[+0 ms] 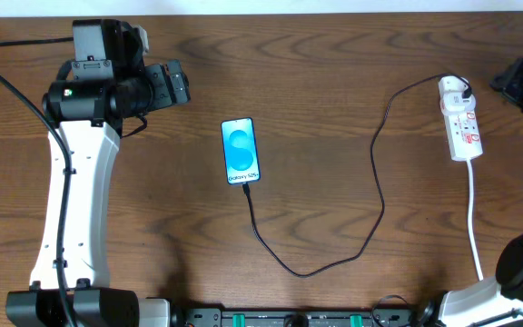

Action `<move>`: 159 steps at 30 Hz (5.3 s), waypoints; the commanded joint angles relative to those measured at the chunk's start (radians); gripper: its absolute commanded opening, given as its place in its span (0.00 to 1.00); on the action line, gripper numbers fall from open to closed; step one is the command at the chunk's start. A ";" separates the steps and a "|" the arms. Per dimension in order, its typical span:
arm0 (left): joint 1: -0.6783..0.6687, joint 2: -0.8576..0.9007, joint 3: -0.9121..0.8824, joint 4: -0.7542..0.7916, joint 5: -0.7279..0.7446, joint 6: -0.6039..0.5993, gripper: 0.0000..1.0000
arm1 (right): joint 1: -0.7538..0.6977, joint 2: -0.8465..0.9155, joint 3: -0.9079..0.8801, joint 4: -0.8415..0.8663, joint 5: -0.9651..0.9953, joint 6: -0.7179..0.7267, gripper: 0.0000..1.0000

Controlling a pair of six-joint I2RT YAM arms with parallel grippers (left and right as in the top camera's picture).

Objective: Plug charger to phone and switch on socket

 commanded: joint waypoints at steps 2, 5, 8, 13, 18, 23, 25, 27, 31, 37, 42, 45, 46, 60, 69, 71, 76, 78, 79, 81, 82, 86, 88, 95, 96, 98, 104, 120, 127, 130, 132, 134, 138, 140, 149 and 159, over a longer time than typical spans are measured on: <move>0.004 -0.010 0.003 -0.003 -0.014 -0.001 0.98 | -0.037 0.091 0.007 0.011 -0.042 -0.012 0.01; 0.004 -0.010 0.003 -0.003 -0.014 -0.001 0.98 | -0.050 0.150 0.007 0.032 -0.042 -0.013 0.01; 0.004 -0.010 0.003 -0.003 -0.014 -0.001 0.98 | -0.051 0.202 0.007 0.058 -0.042 -0.037 0.01; 0.004 -0.010 0.003 -0.003 -0.014 -0.001 0.98 | -0.051 0.270 0.007 0.094 -0.012 -0.058 0.01; 0.004 -0.010 0.003 -0.003 -0.014 -0.001 0.98 | -0.051 0.311 0.007 0.122 0.016 -0.076 0.01; 0.004 -0.010 0.003 -0.003 -0.014 -0.001 0.98 | -0.050 0.349 0.007 0.155 0.033 -0.076 0.01; 0.004 -0.010 0.003 -0.003 -0.014 -0.001 0.98 | -0.050 0.358 0.007 0.158 0.040 -0.076 0.01; 0.004 -0.010 0.003 -0.003 -0.014 -0.001 0.98 | -0.050 0.362 0.007 0.160 0.041 -0.076 0.01; 0.004 -0.010 0.003 -0.003 -0.014 -0.001 0.98 | -0.050 0.366 0.006 0.169 0.043 -0.076 0.01; 0.004 -0.010 0.003 -0.003 -0.014 -0.001 0.98 | -0.048 0.386 0.006 0.189 0.041 -0.076 0.01; 0.004 -0.010 0.003 -0.003 -0.014 -0.001 0.98 | -0.048 0.410 0.006 0.194 0.041 -0.076 0.01; 0.004 -0.010 0.003 -0.003 -0.014 -0.001 0.98 | -0.048 0.425 0.006 0.198 0.041 -0.076 0.01; 0.004 -0.010 0.003 -0.003 -0.014 -0.001 0.98 | -0.048 0.428 0.006 0.199 0.040 -0.076 0.01; 0.004 -0.010 0.003 -0.003 -0.014 -0.001 0.98 | -0.043 0.443 0.005 0.206 0.003 -0.076 0.01; 0.004 -0.010 0.003 -0.003 -0.014 -0.001 0.98 | -0.021 0.443 0.005 0.192 0.004 -0.076 0.01; 0.004 -0.010 0.003 -0.003 -0.014 -0.001 0.98 | -0.016 0.443 0.005 0.190 0.008 -0.076 0.01; 0.004 -0.010 0.003 -0.003 -0.014 -0.001 0.98 | -0.005 0.445 -0.007 0.190 0.008 -0.075 0.01; 0.004 -0.010 0.003 -0.003 -0.014 -0.001 0.98 | 0.001 0.447 -0.012 0.189 0.008 -0.075 0.01; 0.004 -0.010 0.003 -0.003 -0.014 -0.001 0.98 | 0.004 0.448 -0.014 0.189 0.008 -0.075 0.01; 0.004 -0.010 0.003 -0.003 -0.014 -0.001 0.98 | 0.010 0.449 -0.019 0.189 0.008 -0.074 0.01; 0.004 -0.010 0.003 -0.003 -0.014 -0.001 0.98 | 0.013 0.449 -0.020 0.187 0.008 -0.072 0.01; 0.004 -0.010 0.003 -0.003 -0.014 -0.001 0.98 | 0.026 0.449 -0.020 0.169 0.008 -0.060 0.01; 0.004 -0.010 0.003 -0.003 -0.014 -0.001 0.98 | 0.034 0.449 -0.020 0.158 0.007 -0.047 0.01; 0.004 -0.010 0.003 -0.003 -0.014 -0.001 0.98 | 0.064 0.449 -0.020 0.137 0.031 0.015 0.01; 0.004 -0.010 0.003 -0.003 -0.014 -0.001 0.98 | 0.071 0.450 -0.020 0.134 0.043 0.030 0.01; 0.004 -0.010 0.003 -0.003 -0.014 -0.001 0.98 | 0.087 0.450 -0.022 0.129 0.065 0.053 0.01; 0.004 -0.010 0.003 -0.003 -0.014 -0.001 0.98 | 0.105 0.450 -0.027 0.102 0.068 0.106 0.01; 0.004 -0.010 0.003 -0.003 -0.014 -0.001 0.98 | 0.098 0.450 -0.027 0.100 0.128 0.253 0.01; 0.004 -0.010 0.003 -0.003 -0.014 -0.001 0.98 | -0.006 0.424 0.014 0.151 0.120 0.322 0.01; 0.004 -0.010 0.003 -0.003 -0.014 -0.001 0.98 | -0.071 0.370 0.047 0.127 0.099 0.317 0.01; 0.004 -0.010 0.003 -0.003 -0.014 -0.001 0.98 | -0.111 0.320 0.058 0.121 0.052 0.286 0.01; 0.004 -0.010 0.003 -0.003 -0.014 -0.001 0.98 | -0.146 0.257 0.059 0.117 -0.011 0.260 0.01; 0.004 -0.010 0.003 -0.003 -0.014 -0.001 0.98 | -0.186 0.112 0.059 0.086 -0.113 0.196 0.03; 0.004 -0.010 0.003 -0.003 -0.014 -0.001 0.98 | -0.181 0.037 0.059 0.063 -0.164 0.126 0.06; 0.004 -0.010 0.003 -0.003 -0.014 -0.001 0.98 | 0.024 -0.284 0.059 -0.212 -0.085 -0.142 0.45; 0.004 -0.010 0.003 -0.003 -0.014 -0.001 0.98 | 0.202 -0.434 0.059 -0.539 0.235 -0.143 0.99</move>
